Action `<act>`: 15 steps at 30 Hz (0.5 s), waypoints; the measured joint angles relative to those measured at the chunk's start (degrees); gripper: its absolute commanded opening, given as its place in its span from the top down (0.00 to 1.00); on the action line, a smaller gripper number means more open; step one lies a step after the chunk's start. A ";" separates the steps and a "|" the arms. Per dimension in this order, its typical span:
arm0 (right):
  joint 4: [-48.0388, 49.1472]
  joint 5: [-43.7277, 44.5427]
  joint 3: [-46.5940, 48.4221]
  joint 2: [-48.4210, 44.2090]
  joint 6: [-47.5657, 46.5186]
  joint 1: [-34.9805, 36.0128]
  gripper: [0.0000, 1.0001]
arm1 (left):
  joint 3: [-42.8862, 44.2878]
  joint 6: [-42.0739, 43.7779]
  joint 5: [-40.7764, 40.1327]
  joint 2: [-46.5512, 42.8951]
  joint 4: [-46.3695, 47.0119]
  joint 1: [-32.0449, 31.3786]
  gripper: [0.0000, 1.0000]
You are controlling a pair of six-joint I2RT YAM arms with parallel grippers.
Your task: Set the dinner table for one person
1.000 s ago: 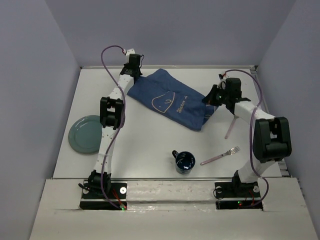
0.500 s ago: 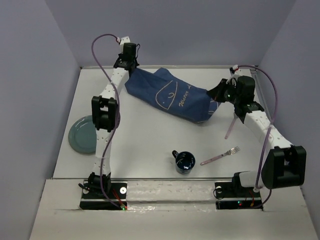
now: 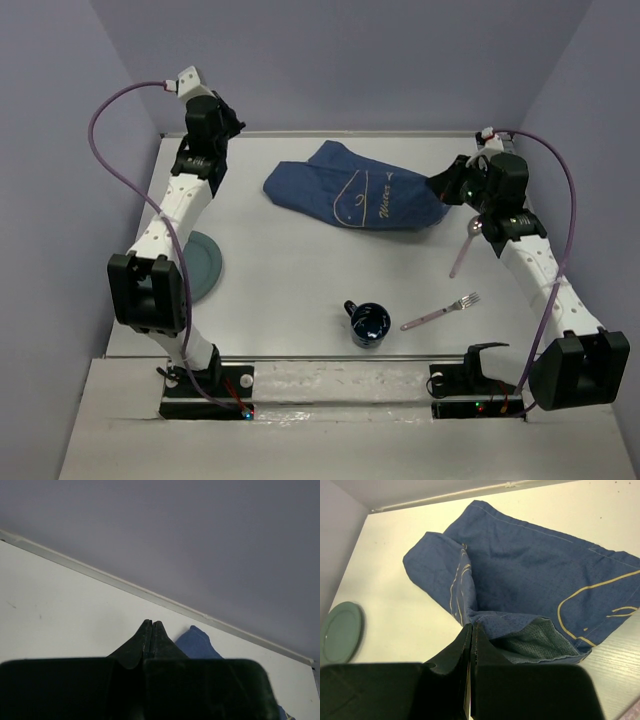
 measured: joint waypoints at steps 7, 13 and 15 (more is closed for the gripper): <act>0.00 -2.97 -3.19 -0.31 -1.16 0.11 1.00 | -8.37 -1.92 3.56 5.14 3.82 -3.13 0.69; -1.18 -8.98 -14.01 -3.32 -0.70 0.39 1.00 | 0.55 -0.39 3.13 23.17 0.00 -5.90 0.44; -2.03 -9.99 -16.24 -5.09 -0.31 0.52 1.00 | 5.62 0.33 2.93 28.11 -1.95 -6.25 0.44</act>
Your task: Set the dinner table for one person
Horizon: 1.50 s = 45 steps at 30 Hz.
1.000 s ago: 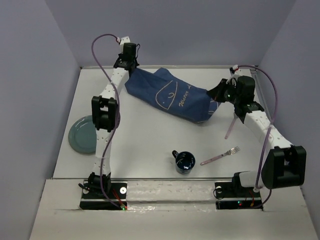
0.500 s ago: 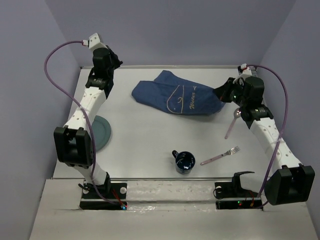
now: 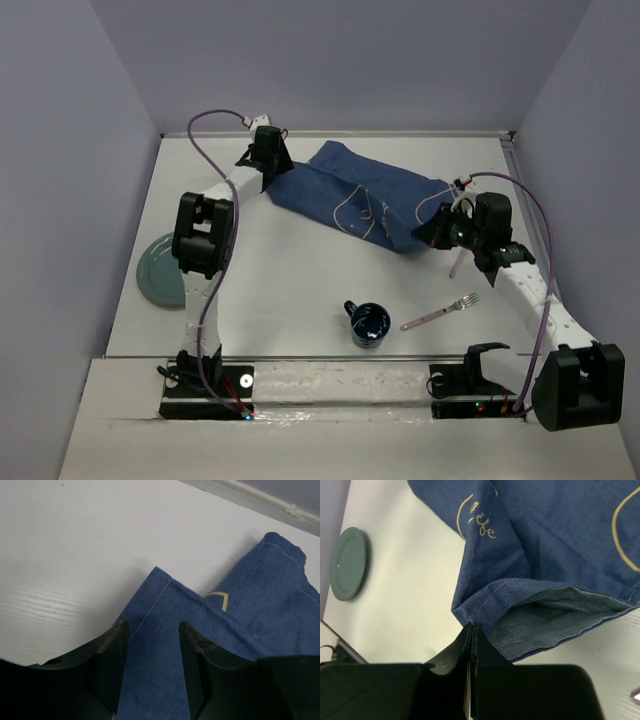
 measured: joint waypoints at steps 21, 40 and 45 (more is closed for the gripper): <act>0.17 -1.27 -1.97 1.31 1.01 4.04 1.00 | 65.70 8.50 -9.53 35.06 -34.34 -2.97 0.34; 0.20 -0.85 -2.01 1.25 1.03 4.42 1.00 | 69.07 8.44 -8.44 37.57 -42.99 -2.82 0.39; 0.20 -0.87 -2.01 1.25 1.05 4.42 1.00 | 68.70 8.50 -7.89 37.77 -42.93 -2.62 0.37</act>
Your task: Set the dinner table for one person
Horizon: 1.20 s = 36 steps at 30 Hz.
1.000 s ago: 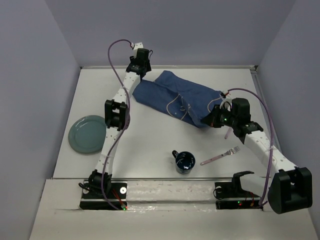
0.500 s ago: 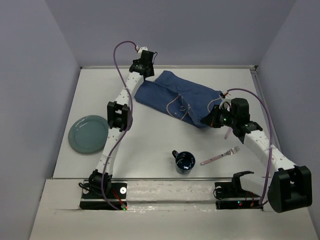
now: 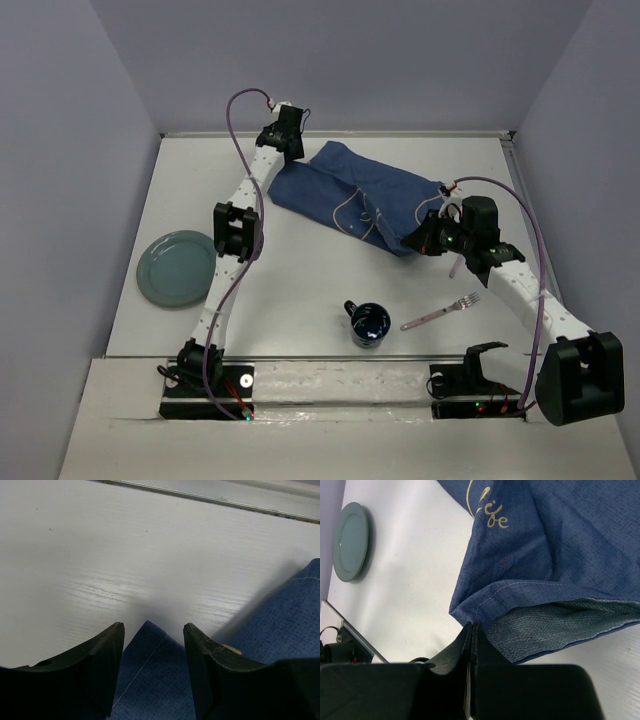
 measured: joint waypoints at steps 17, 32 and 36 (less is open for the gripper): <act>0.00 0.02 0.00 0.02 -0.02 1.11 1.00 | 0.00 -0.61 0.98 3.43 2.25 0.00 0.52; 0.02 0.31 0.00 0.92 0.02 1.11 1.00 | -0.02 -0.26 -0.09 3.85 2.47 0.00 1.00; 0.00 0.42 0.35 1.29 0.26 1.14 1.00 | -0.02 0.26 -0.11 3.74 2.19 0.00 1.00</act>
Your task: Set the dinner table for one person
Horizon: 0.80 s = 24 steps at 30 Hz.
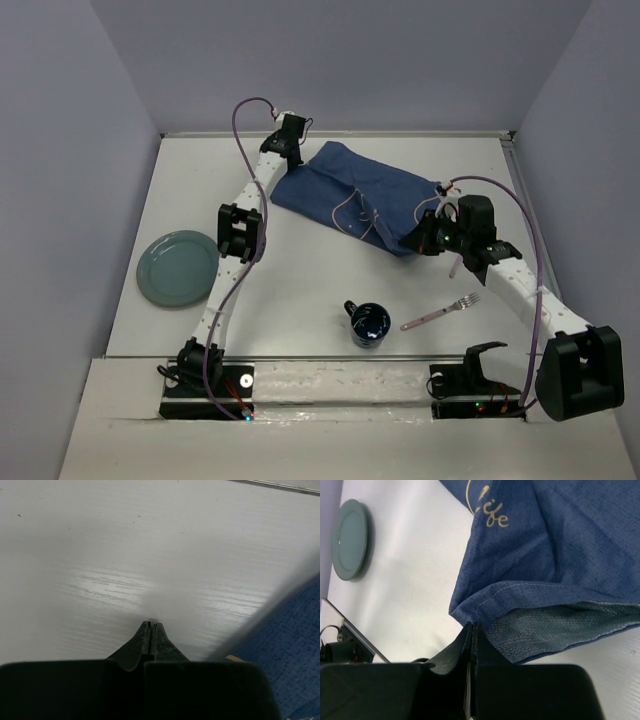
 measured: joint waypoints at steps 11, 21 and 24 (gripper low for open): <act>-0.52 6.62 11.74 0.35 0.35 0.00 1.00 | -0.76 0.76 0.44 -13.09 -4.24 0.17 1.00; -5.01 17.11 24.76 -2.29 -2.01 0.00 1.00 | -0.55 0.85 0.31 -34.86 -4.68 0.87 1.00; -6.25 18.34 28.83 -3.02 -2.95 0.00 1.00 | -1.07 0.92 1.07 -38.80 -5.07 0.87 1.00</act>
